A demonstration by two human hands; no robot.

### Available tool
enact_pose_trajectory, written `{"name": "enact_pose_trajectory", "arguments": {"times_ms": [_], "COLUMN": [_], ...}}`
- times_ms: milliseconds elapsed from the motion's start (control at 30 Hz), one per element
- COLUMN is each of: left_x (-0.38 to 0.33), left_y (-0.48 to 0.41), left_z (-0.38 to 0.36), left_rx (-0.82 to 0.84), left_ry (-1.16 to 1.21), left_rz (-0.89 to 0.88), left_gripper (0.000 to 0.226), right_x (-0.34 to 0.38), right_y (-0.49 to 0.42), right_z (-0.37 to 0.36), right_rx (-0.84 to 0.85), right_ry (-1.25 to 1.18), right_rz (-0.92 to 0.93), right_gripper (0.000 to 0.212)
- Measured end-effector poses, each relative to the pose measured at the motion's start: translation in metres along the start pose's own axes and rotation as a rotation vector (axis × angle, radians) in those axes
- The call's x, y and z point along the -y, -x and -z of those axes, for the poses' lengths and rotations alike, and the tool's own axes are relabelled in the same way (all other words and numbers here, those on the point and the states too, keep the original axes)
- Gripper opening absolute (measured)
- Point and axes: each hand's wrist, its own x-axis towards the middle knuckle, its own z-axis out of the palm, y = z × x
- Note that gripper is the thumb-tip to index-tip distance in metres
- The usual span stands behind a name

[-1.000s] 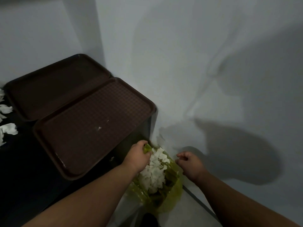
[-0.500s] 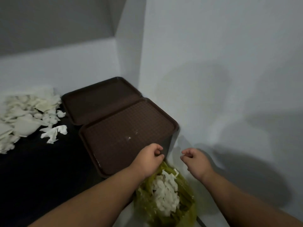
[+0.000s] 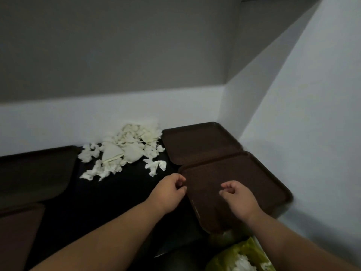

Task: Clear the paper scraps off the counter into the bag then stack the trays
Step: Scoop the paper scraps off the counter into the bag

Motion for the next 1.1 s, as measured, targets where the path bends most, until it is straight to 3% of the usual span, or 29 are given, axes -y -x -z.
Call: {"name": "enact_pose_trajectory", "arguments": {"times_ms": [233,500,733,1100], "left_x": [0.111,0.196,0.219,0.215], "left_y": [0.025,0.046,0.027,-0.047], "left_z": [0.097,0.146,0.154,0.143], "left_rx": [-0.142,-0.202,-0.275,-0.198], "left_ry": [-0.054,-0.151,-0.197,-0.469], "left_rz": [0.16,0.306,0.382,0.365], "left_gripper": [0.026,0.039,0.052,0.079], "right_x": [0.064,0.09,0.11,0.111], "right_y": [-0.015,-0.024,-0.079,-0.152], "right_z": [-0.111,-0.193,-0.21,-0.25], "right_rx": [0.159,0.253,0.295,0.364], "right_ry": [0.111,0.254,0.391,0.638], "right_rz": [0.085,0.143,0.239,0.337], "right_gripper": [0.039,0.07,0.077,0.09]}}
